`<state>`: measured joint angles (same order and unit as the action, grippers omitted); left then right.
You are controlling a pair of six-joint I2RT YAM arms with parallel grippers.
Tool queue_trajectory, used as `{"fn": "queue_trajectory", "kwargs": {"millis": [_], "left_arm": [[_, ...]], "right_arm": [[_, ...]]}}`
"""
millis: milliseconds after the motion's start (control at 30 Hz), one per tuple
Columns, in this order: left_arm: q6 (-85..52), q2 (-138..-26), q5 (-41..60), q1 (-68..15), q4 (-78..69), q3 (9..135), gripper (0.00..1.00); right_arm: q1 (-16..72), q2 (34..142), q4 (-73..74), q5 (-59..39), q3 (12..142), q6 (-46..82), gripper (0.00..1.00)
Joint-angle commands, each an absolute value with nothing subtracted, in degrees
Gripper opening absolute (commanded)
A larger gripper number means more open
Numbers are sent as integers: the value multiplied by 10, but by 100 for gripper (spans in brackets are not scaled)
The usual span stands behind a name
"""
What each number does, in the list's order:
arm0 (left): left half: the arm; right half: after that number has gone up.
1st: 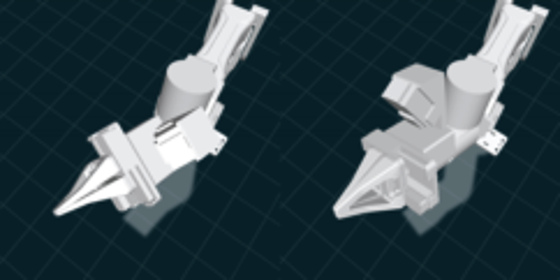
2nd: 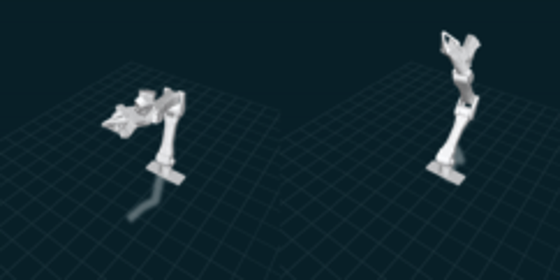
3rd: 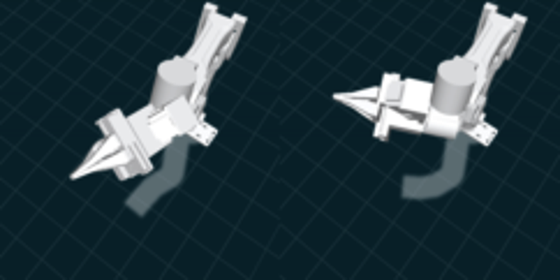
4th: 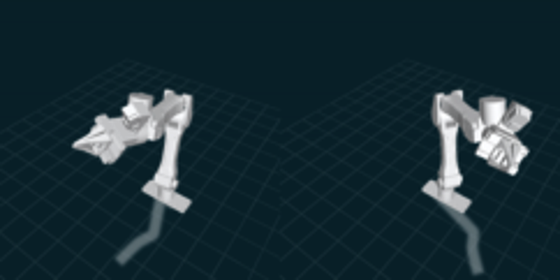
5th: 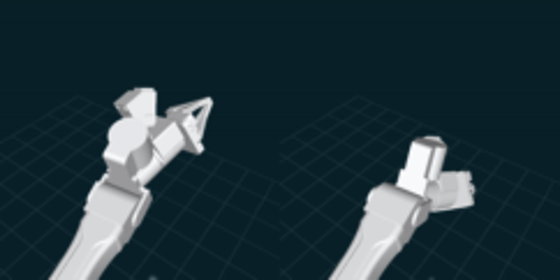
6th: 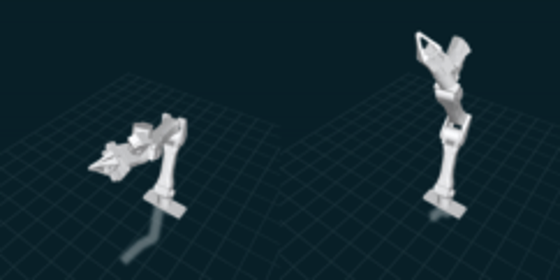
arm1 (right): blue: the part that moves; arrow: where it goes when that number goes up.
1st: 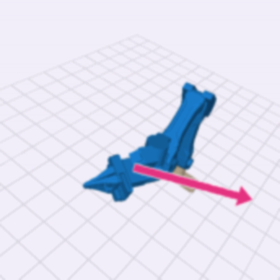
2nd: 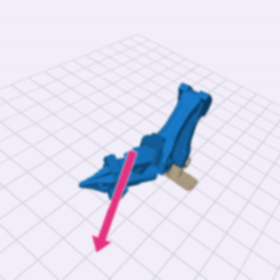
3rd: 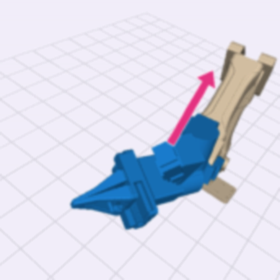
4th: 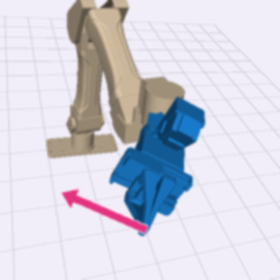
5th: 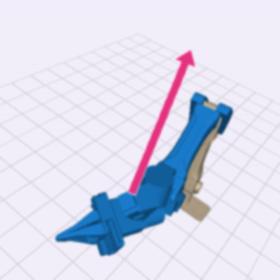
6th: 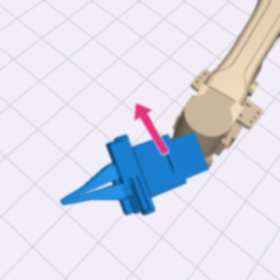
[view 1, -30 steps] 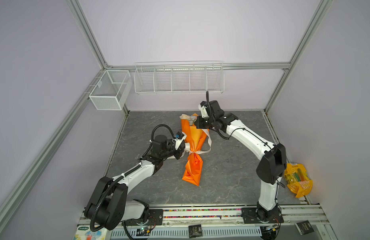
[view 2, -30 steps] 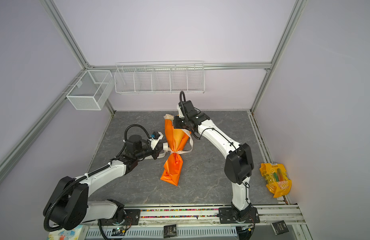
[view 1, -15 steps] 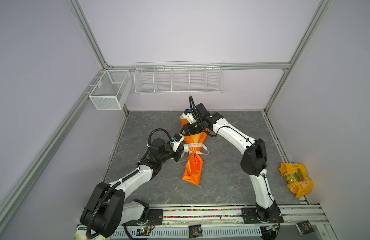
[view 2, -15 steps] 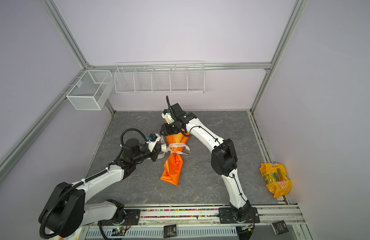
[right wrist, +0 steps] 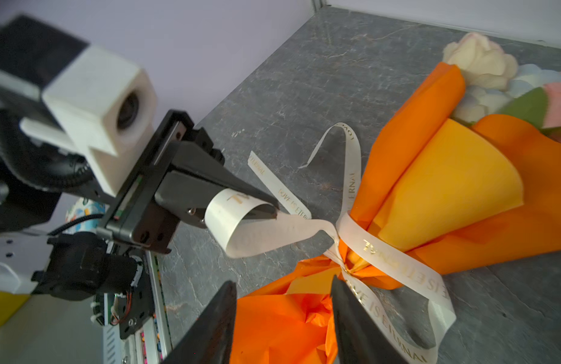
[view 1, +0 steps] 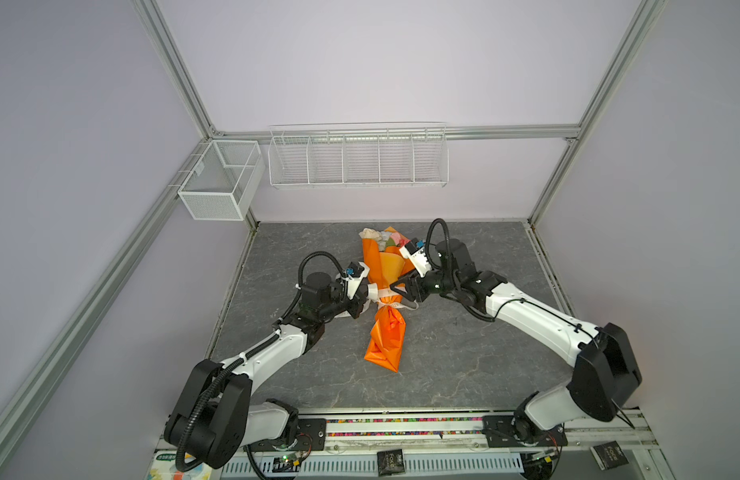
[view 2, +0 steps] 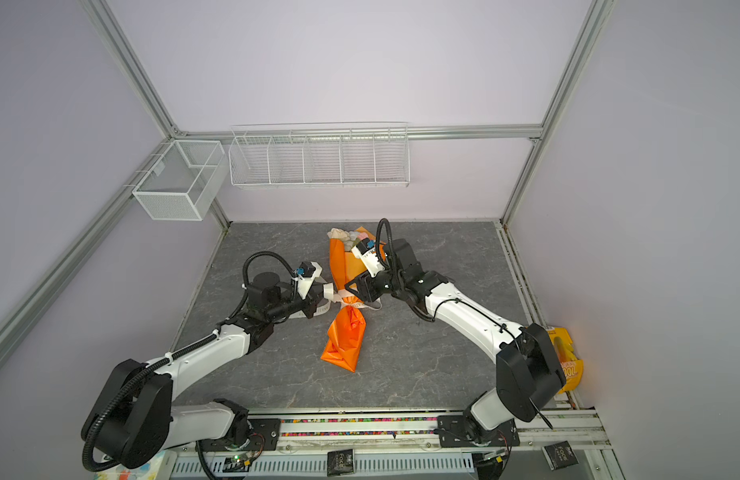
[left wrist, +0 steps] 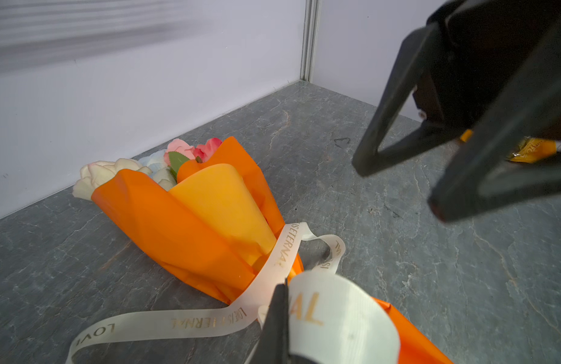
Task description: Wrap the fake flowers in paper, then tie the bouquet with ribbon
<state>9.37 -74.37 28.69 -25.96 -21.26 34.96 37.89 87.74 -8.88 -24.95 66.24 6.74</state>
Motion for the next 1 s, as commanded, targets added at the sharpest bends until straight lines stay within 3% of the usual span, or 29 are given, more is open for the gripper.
{"fn": "queue_trajectory", "kwargs": {"millis": [0,400,533,700,800,867,967], "left_arm": [[83,-753,295,-262,-203,371,0],[78,-764,290,-262,-188,384,0],[85,-768,296,-262,-180,388,0],[92,-769,301,-262,-169,392,0],[96,-767,293,-262,-160,392,0],[102,-766,290,-262,-153,394,0],[101,-763,268,-262,-139,397,15]], "right_arm": [[390,892,-56,-273,678,19,52],[427,971,-43,-293,727,156,54],[434,985,-39,-296,735,172,50],[435,986,-41,-284,737,170,33],[434,981,-50,-277,736,168,30],[434,974,-49,-275,732,167,21],[432,972,-51,-270,727,167,10]]}}
